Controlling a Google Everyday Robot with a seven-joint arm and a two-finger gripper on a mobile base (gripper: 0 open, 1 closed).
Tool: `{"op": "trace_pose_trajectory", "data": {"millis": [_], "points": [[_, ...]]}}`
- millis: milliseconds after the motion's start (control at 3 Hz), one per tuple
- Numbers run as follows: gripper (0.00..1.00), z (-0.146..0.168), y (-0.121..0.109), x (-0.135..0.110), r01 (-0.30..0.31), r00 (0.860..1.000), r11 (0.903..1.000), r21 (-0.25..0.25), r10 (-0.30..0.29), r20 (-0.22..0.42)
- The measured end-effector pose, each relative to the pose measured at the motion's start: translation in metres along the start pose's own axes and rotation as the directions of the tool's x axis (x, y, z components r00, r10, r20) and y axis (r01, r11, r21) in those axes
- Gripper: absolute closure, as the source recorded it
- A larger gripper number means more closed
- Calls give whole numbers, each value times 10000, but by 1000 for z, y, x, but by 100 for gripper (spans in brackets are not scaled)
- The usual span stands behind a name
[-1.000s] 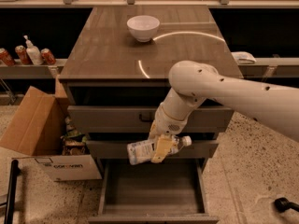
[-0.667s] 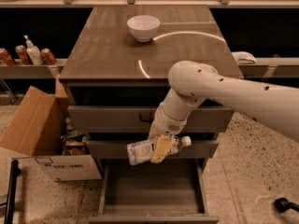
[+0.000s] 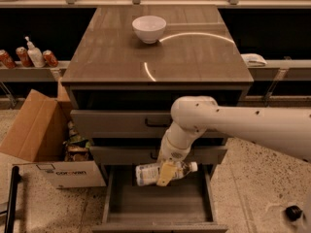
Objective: Place blue plastic bottle into bottom drawer
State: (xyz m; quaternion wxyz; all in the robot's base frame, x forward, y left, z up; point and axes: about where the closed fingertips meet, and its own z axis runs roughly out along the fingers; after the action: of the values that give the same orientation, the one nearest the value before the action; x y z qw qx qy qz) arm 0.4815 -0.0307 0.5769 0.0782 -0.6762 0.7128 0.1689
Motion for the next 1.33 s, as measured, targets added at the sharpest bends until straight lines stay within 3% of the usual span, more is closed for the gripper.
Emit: {"op": "trace_pose_trajectory", "data": {"millis": [333,667,1333], "points": [[100,50,-4,26,-1099,9935,9932,385,1109,-248],[100,91,-3,40,-1897,9818,9809,421,1899,-10],[100,101,-6,40,-2130,9769,9752,609,2137,-56]]}}
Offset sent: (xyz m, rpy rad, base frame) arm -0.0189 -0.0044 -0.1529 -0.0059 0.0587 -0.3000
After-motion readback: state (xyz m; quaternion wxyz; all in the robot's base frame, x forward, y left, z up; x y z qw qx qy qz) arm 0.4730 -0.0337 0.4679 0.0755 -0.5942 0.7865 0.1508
